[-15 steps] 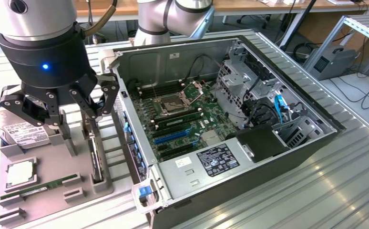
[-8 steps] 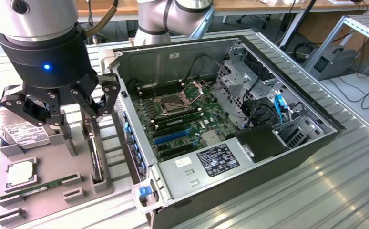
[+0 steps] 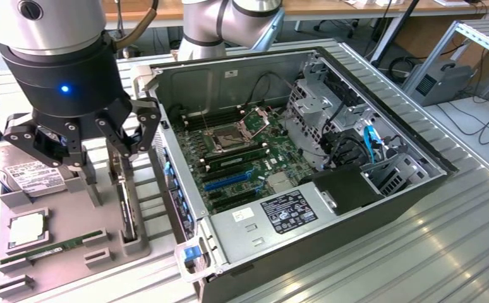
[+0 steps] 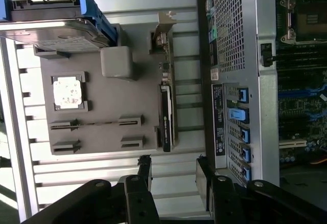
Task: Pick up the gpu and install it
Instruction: 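Pick up the gpu and move the gpu toward the slot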
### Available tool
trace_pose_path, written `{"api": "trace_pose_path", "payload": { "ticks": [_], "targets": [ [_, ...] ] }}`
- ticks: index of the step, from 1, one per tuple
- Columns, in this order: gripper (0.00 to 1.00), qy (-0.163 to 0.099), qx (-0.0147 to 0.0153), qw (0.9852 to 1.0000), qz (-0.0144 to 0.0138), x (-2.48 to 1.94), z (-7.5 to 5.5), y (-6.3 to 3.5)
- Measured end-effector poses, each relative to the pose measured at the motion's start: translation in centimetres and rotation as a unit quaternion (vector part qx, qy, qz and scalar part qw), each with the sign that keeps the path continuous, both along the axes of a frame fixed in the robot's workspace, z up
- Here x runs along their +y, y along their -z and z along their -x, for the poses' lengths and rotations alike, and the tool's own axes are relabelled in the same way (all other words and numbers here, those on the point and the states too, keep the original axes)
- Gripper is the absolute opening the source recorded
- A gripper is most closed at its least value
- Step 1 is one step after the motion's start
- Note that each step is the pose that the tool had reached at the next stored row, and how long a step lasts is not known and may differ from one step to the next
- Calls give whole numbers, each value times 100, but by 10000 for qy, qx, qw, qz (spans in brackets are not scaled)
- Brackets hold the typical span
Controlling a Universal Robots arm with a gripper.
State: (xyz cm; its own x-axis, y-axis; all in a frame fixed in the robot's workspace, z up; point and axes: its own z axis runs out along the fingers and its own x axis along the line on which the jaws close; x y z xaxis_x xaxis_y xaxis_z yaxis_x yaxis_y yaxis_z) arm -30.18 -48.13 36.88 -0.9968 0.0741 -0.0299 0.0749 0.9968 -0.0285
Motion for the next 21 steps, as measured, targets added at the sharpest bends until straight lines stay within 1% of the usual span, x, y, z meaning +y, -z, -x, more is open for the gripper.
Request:
{"api": "trace_pose_path", "payload": {
  "ticks": [21],
  "targets": [
    [48, 0, 0, 10000, 0, 0, -45, 34]
  ]
}}
